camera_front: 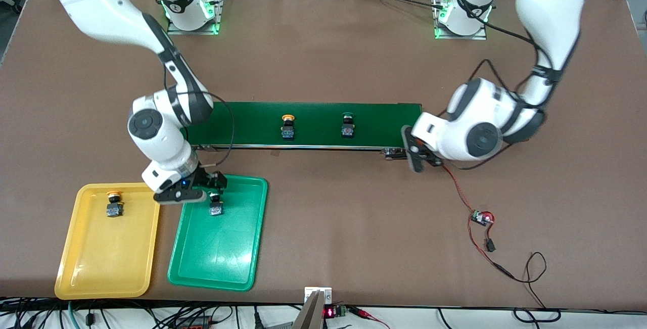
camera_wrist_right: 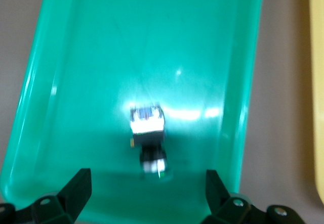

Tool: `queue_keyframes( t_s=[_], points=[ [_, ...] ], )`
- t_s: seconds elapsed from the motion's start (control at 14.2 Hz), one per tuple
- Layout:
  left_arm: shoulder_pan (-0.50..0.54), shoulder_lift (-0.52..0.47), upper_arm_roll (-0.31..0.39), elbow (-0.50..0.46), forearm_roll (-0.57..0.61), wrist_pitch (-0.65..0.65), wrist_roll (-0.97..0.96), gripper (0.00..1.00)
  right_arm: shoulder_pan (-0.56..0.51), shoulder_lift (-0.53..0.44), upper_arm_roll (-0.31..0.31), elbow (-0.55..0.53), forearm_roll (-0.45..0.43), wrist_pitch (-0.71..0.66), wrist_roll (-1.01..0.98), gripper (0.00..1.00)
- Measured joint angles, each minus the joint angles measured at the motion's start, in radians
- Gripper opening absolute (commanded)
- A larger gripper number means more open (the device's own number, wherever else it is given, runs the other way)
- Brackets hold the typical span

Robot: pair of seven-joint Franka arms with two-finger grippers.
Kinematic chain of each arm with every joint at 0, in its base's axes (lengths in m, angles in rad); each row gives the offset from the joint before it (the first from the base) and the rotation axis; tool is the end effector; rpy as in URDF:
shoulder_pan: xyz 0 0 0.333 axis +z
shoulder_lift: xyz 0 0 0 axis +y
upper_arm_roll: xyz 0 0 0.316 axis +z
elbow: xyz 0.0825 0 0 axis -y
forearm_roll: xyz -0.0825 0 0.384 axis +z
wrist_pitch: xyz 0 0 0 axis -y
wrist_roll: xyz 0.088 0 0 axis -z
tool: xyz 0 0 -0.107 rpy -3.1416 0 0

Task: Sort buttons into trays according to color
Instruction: 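Place the button in the green tray while the left gripper lifts the cylinder, then place the orange cylinder on the belt while the right gripper returns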

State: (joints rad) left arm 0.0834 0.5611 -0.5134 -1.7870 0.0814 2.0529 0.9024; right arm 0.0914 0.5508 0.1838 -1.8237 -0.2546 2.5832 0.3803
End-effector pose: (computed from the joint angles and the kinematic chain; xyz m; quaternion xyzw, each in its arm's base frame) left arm 0.5822 -0.2375 0.2575 0.7745 -0.6147 -0.0830 0.1242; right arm 0.6466 0.1761 0.2589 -0.9928 -0.0292 -0.1159 0.0049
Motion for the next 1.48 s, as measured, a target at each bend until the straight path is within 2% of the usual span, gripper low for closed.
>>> queue_keyframes(
  t_s=[0.14, 0.35, 0.49, 0.56, 0.63, 1.13, 1.48],
  points=[
    [-0.004, -0.005, -0.044, -0.069, 0.086, 0.087, 0.008, 0.17, 0.018, -0.102, 0.005, -0.080, 0.007, -0.097, 0.020, 1.00],
    [-0.004, -0.022, -0.079, -0.079, 0.136, 0.086, 0.010, 0.23, 0.040, -0.218, 0.052, -0.138, 0.132, -0.263, 0.036, 1.00],
    [-0.004, -0.030, -0.082, -0.080, 0.139, 0.084, 0.012, 0.28, 0.053, -0.263, 0.074, -0.153, 0.159, -0.306, 0.045, 1.00],
    [-0.003, -0.030, -0.082, -0.081, 0.139, 0.084, 0.013, 0.56, 0.055, -0.274, 0.080, -0.162, 0.163, -0.313, 0.048, 1.00],
    [-0.002, -0.030, -0.082, -0.082, 0.139, 0.084, 0.015, 0.99, 0.056, -0.278, 0.087, -0.173, 0.166, -0.315, 0.051, 1.00],
    [-0.001, -0.043, -0.083, -0.084, 0.140, 0.076, 0.030, 1.00, 0.130, -0.267, 0.104, -0.221, 0.168, -0.304, 0.169, 1.00],
    [0.020, -0.157, -0.067, -0.081, 0.139, -0.017, 0.026, 1.00, 0.153, -0.243, 0.105, -0.222, 0.168, -0.267, 0.171, 1.00]
  ],
)
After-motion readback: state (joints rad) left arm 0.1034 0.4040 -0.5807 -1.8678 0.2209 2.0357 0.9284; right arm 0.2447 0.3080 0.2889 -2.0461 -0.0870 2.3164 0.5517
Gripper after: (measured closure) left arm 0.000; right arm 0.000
